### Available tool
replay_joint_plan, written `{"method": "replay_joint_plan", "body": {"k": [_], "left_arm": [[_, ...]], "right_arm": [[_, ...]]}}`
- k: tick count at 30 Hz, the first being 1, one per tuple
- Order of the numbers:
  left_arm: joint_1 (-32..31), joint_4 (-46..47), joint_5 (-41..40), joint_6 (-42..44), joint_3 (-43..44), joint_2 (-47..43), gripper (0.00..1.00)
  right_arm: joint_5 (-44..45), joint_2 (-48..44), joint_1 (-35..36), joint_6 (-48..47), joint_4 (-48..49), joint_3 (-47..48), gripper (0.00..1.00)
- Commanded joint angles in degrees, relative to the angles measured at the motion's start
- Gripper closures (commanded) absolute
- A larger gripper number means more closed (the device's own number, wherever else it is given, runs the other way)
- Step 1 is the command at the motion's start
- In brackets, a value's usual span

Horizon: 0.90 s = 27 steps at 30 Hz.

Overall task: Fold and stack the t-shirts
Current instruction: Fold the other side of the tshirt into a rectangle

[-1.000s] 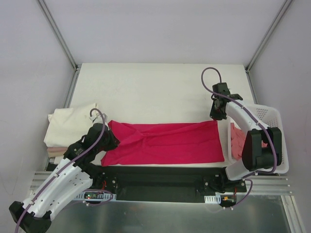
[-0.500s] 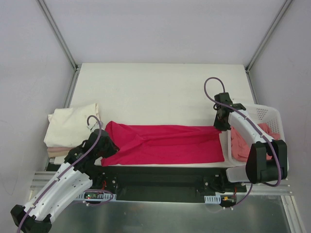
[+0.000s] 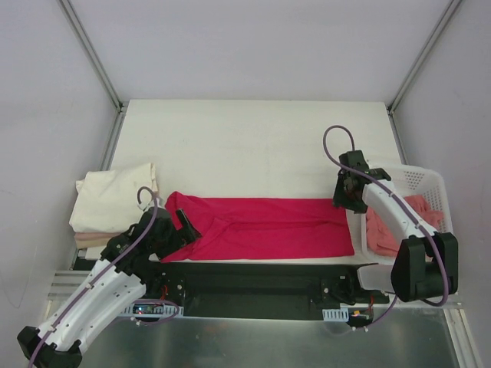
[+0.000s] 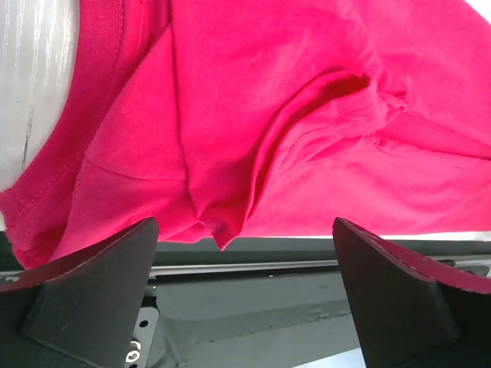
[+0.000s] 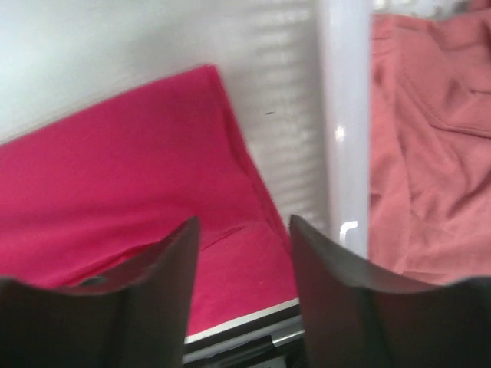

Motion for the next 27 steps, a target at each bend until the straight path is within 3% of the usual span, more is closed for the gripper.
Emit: {"method": "replay_joint_plan", "body": {"k": [1,3,5,8,14,17,19,27], "left_arm": [[-0.4,-1.5,-0.5,0.3,2.7,-1.4,0.01],[-0.4,-1.3,-1.5,1.0,3.7,-0.8,0.00],[-0.4,-1.3,-3.4,1.5,5.7,1.4,0.01],[-0.4,-0.2,-7.1,1.7,8.8,6.1,0.01],[0.5,7.7,-12.7,5.2,12.5,18.3,0.01],[8.8,14.5,-4.4,9.5,13.7,26.2,0.01],[16.2,19.6,5.3,11.2,13.4,31.8,0.01],[20.8,27.0,14.1,13.3,15.1,43.7,0.01]], "right_arm": [[-10.7,-6.3,2.5,-5.4,2.7,1.7,0.31],[-21.8,-8.0,5.1,-8.4,4.9,2.0,0.03],[-27.5,-9.7,8.0,-10.1,7.6,3.4,0.03],[-30.7,-8.9,19.1,-13.6,9.7,7.0,0.03],[-48.4,0.5,31.9,-17.2,24.2,11.8,0.03],[-49.8,7.0,37.2,-20.8,27.8,15.4,0.03],[-52.0,13.0,38.6,-21.5,29.2,19.3,0.02],[-57.9,30.4,41.7,-24.7,33.0,29.8,0.03]]}}
